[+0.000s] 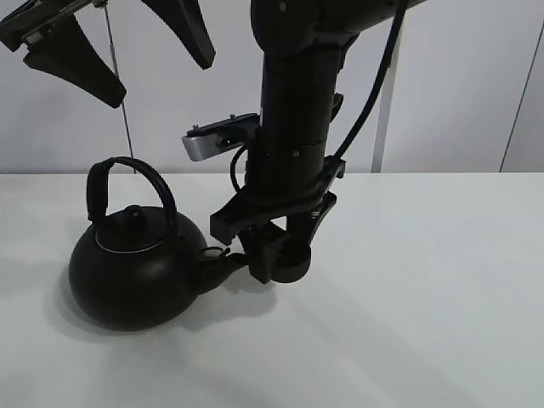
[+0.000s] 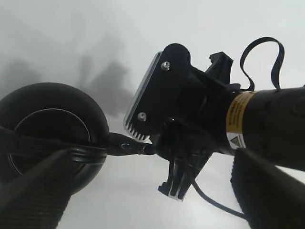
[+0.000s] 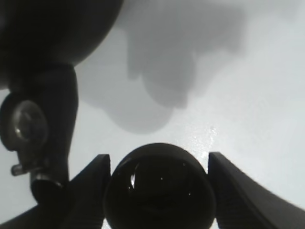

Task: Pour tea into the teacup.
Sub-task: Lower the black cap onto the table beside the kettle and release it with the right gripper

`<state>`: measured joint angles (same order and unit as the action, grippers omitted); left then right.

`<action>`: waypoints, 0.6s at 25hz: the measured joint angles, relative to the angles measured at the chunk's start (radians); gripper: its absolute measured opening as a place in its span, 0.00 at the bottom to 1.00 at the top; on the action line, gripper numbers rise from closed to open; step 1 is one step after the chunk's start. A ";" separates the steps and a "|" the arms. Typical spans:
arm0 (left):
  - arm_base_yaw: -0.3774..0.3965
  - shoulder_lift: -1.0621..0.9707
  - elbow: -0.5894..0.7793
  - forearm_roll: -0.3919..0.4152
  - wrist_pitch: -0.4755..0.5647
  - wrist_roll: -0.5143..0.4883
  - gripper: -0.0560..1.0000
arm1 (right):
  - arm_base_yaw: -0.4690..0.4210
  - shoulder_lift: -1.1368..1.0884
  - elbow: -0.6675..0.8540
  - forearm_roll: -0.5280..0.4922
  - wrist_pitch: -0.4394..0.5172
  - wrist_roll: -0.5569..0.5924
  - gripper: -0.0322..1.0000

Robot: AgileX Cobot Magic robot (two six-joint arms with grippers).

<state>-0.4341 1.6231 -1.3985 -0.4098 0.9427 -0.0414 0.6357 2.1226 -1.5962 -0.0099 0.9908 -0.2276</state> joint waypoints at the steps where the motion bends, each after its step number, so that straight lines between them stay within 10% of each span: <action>1: 0.000 0.000 0.000 0.000 0.000 0.000 0.66 | -0.007 0.000 0.000 0.002 0.008 0.004 0.42; 15: 0.000 0.000 0.000 0.000 0.000 0.000 0.66 | -0.074 -0.097 0.124 0.052 0.003 -0.028 0.42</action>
<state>-0.4341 1.6231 -1.3985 -0.4098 0.9427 -0.0414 0.5615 2.0255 -1.4720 0.0421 0.9933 -0.2559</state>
